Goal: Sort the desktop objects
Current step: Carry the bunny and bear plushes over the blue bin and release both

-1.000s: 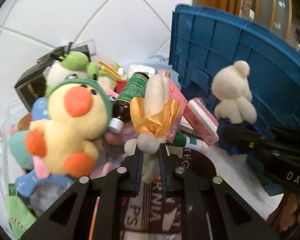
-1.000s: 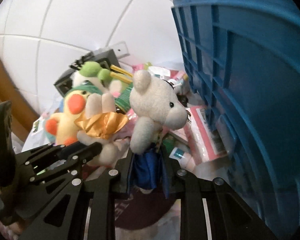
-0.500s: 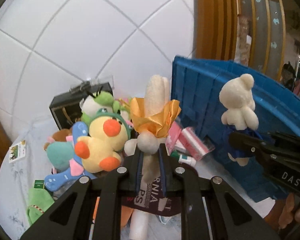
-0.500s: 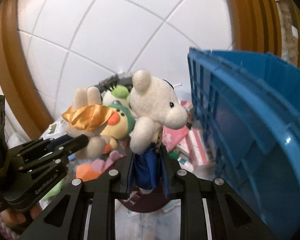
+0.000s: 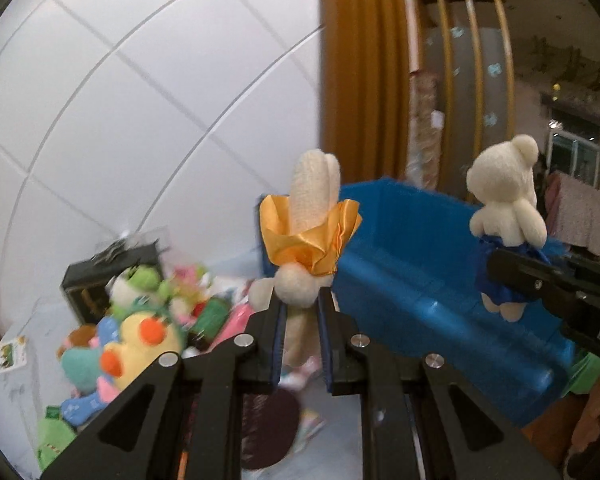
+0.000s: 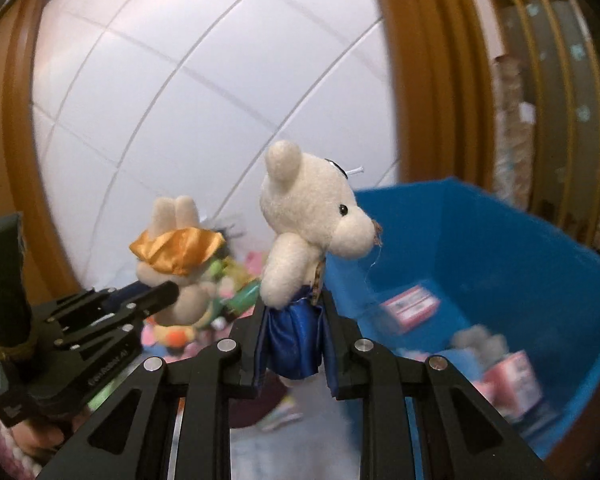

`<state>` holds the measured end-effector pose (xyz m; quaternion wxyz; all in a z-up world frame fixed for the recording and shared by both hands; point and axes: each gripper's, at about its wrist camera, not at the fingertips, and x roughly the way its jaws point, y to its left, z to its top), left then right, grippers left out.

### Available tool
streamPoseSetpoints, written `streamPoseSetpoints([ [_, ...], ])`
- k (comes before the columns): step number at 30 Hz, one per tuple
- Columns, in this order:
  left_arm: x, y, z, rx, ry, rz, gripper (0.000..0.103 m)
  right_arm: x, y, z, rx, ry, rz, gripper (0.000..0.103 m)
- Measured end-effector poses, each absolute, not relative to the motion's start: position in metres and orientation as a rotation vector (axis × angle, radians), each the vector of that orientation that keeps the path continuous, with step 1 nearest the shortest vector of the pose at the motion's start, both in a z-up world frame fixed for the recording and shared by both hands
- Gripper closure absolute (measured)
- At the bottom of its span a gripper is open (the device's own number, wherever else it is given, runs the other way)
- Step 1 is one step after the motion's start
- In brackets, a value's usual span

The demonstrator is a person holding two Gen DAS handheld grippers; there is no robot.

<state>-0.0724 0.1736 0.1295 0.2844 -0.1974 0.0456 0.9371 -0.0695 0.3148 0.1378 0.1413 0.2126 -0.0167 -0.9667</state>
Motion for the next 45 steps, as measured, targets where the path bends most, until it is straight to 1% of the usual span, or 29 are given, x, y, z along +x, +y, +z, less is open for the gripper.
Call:
streamPoseSetpoints([
  [4, -0.059, 0.225, 0.149, -0.481, 0.116, 2.480, 0.088, -0.071, 0.365, 0.153, 0.567, -0.045, -2.855, 0.081],
  [9, -0.045, 0.300, 0.161, -0.463, 0.142, 2.408, 0.088, -0.090, 0.428, 0.148, 0.617, -0.050, -2.890, 0.081],
  [11, -0.046, 0.329, 0.158, -0.508, 0.163, 2.366, 0.088, -0.100, 0.451, 0.141, 0.661, -0.049, -2.885, 0.081],
  [15, -0.050, 0.385, 0.145, -0.644, 0.272, 2.314, 0.088, -0.118, 0.492, 0.130, 0.737, -0.048, -2.864, 0.081],
  [19, -0.051, 0.419, 0.133, -0.772, 0.365, 2.263, 0.088, -0.138, 0.522, 0.115, 0.803, -0.042, -2.836, 0.081],
  [27, -0.046, 0.452, 0.108, -0.902, 0.503, 2.210, 0.088, -0.159, 0.551, 0.085, 0.922, 0.000, -2.796, 0.079],
  [32, -0.046, 0.453, 0.107, -0.921, 0.531, 2.226, 0.088, -0.162, 0.557, 0.076, 0.975, 0.032, -2.789, 0.078],
  [34, -0.048, 0.454, 0.105, -0.936, 0.542, 2.231, 0.085, -0.166, 0.562, 0.073, 0.988, 0.036, -2.790, 0.077],
  [35, -0.048, 0.453, 0.104, -0.941, 0.544, 2.237, 0.081, -0.166, 0.563, 0.073, 0.994, 0.041, -2.796, 0.076],
  [36, -0.049, 0.452, 0.104, -0.944, 0.540, 2.244, 0.074, -0.165, 0.563, 0.071, 1.000, 0.051, -2.804, 0.075],
  [37, -0.050, 0.451, 0.104, -0.944, 0.535, 2.251, 0.069, -0.165, 0.564, 0.071, 0.993, 0.059, -2.812, 0.072],
  [38, -0.050, 0.450, 0.104, -0.944, 0.532, 2.255, 0.055, -0.164, 0.563, 0.072, 0.992, 0.068, -2.820, 0.065],
  [39, -0.050, 0.448, 0.105, -0.939, 0.527, 2.263, 0.044, -0.165, 0.564, 0.071, 0.990, 0.067, -2.824, 0.059],
  [41, -0.048, 0.447, 0.105, -0.924, 0.528, 2.269, 0.038, -0.163, 0.566, 0.073, 0.978, 0.056, -2.832, 0.046],
  [42, -0.047, 0.447, 0.106, -0.920, 0.529, 2.273, 0.038, -0.166, 0.568, 0.073, 0.973, 0.057, -2.836, 0.043],
  [43, -0.048, 0.447, 0.106, -0.917, 0.530, 2.279, 0.038, -0.165, 0.568, 0.073, 0.967, 0.067, -2.840, 0.036],
  [44, -0.047, 0.446, 0.107, -0.913, 0.530, 2.284, 0.038, -0.163, 0.567, 0.073, 0.963, 0.080, -2.853, 0.021],
  [45, -0.047, 0.446, 0.107, -0.911, 0.522, 2.291, 0.038, -0.163, 0.568, 0.073, 0.960, 0.081, -2.859, 0.013],
])
